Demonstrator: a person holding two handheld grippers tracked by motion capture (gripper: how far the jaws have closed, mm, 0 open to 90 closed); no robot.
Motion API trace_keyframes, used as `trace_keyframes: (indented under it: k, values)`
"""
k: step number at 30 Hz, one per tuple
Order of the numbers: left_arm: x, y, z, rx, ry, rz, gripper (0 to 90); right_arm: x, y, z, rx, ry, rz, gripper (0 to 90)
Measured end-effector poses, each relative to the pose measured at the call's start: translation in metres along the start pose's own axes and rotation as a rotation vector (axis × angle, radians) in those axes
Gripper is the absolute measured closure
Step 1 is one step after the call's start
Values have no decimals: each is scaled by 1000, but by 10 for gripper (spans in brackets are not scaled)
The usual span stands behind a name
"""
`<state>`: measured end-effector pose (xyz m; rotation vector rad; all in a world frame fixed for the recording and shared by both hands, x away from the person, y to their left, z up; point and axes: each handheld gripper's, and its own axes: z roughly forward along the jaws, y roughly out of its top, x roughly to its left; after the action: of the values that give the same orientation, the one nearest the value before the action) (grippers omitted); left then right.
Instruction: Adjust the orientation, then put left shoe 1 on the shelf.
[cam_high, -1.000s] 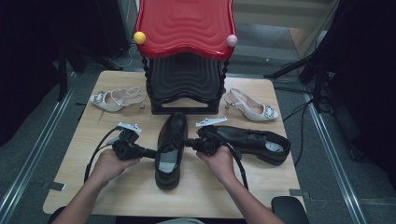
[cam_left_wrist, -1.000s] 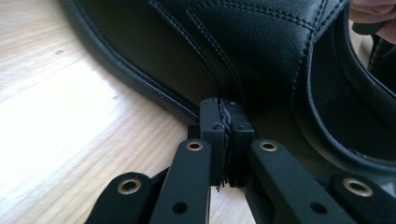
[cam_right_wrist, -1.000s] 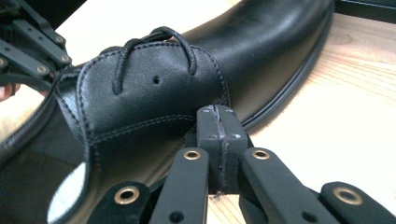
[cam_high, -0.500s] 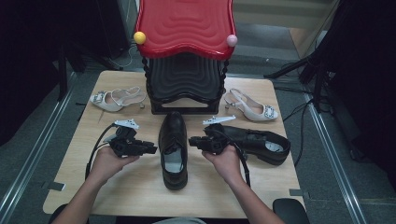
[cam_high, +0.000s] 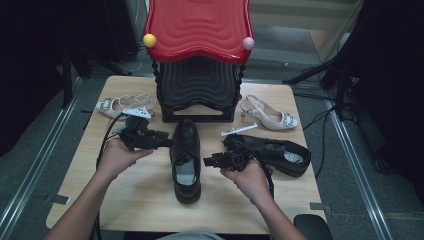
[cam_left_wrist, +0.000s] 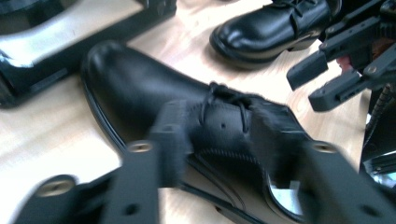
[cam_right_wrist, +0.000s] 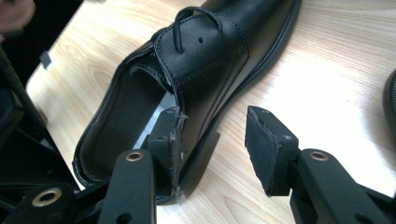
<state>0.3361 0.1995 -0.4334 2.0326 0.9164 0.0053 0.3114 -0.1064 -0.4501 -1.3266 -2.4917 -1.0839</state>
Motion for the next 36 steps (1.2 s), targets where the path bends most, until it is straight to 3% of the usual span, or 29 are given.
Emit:
trace_keyframes:
  k: [4,8,15,26,29,34,36]
  values:
    - [2,10,-5,-19,15,3,712,1,4,2,21,-5,22,576]
    - [6,18,-8,-12,-8,-8,750,4,6,3,23,-7,17,574]
    - [4,39,-14,-8,9,43,881,7,10,10,49,0,38,578]
    - [-1,82,-20,-21,55,94,891,9,13,20,91,14,60,554]
    - [-2,91,-23,-32,42,98,891,11,14,22,98,13,56,546]
    - [-4,113,-32,-60,64,114,891,13,17,24,105,13,61,540]
    - [-4,123,-36,-78,45,114,891,13,18,25,104,10,57,538]
